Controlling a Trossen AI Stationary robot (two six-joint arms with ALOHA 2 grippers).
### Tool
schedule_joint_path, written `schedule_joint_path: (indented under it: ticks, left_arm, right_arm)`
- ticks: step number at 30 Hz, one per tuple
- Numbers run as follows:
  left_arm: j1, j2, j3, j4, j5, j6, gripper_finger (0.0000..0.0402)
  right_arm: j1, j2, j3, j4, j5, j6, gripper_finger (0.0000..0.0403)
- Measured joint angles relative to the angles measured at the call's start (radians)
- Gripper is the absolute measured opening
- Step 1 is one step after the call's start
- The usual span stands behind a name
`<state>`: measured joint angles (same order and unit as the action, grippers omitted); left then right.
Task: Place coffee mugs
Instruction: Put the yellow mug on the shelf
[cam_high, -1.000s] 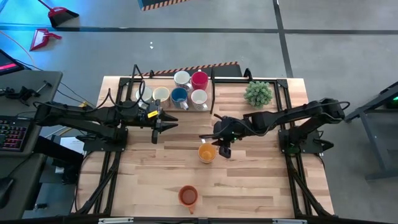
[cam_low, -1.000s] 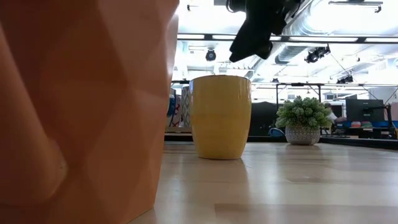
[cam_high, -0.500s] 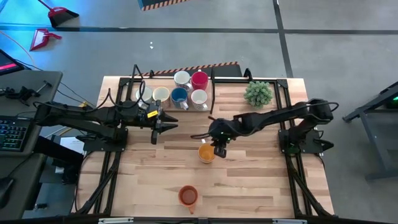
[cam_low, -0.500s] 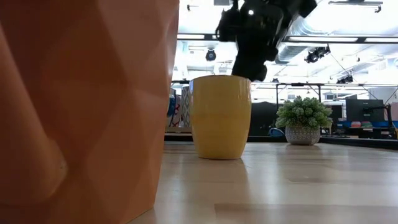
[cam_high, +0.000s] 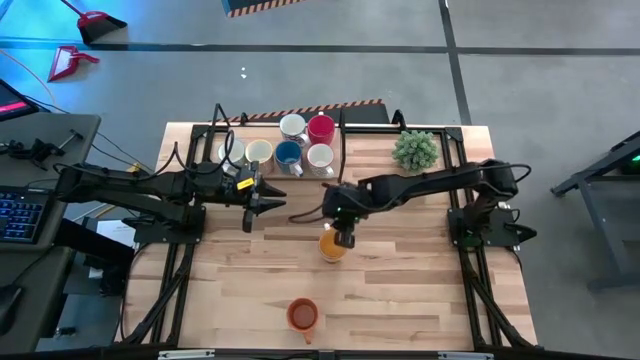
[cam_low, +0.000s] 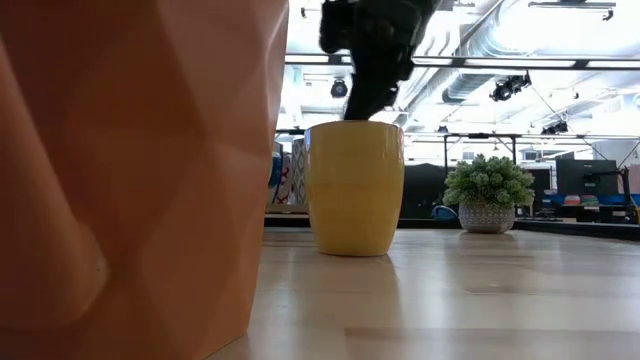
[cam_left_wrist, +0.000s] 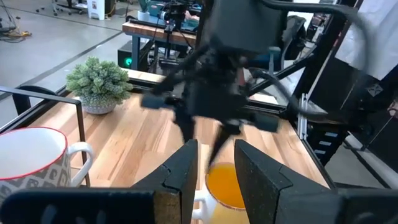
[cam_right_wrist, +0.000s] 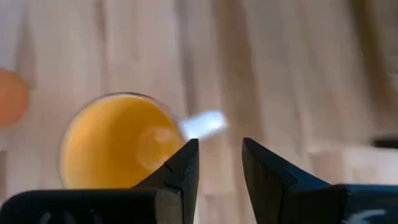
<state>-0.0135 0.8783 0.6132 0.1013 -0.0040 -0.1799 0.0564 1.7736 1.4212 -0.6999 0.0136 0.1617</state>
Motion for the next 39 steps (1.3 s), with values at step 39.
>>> schedule_joint_path:
  ticks: [39]
  left_arm:
    - [-0.053, 0.463, 0.273, -0.158, 0.058, -0.1, 0.0094]
  right_arm:
    - [0.212, -0.94, -0.814, 0.505, 0.277, 0.26, 0.0099]
